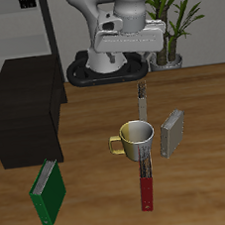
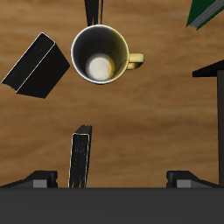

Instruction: Place the right yellow book in the top region of the shelf

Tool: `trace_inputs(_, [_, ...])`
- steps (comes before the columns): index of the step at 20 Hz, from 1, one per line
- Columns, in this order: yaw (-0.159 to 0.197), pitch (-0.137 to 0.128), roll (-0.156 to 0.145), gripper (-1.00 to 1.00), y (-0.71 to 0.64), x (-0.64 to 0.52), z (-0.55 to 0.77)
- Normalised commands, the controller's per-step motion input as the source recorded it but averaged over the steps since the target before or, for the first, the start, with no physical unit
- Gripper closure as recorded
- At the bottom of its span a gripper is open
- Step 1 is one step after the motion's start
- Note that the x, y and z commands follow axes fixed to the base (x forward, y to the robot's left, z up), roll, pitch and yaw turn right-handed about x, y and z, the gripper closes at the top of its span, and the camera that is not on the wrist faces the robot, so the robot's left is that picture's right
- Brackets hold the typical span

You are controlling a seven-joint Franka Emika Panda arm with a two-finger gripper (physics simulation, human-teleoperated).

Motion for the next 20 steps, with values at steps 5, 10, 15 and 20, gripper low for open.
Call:
trace_inputs(5, [0.022,-0.031,0.007,-1.00,0.30,-0.19,-0.19])
trace_inputs(10, [0.026,-0.016,0.065,-1.00,0.33,-0.15,-0.26])
trace_inputs(15, [0.027,-0.002,0.019,-1.00,0.06,-0.03,-0.23])
trace_inputs(20, [0.002,-0.005,-0.015,-1.00,-0.04,0.04,-0.22])
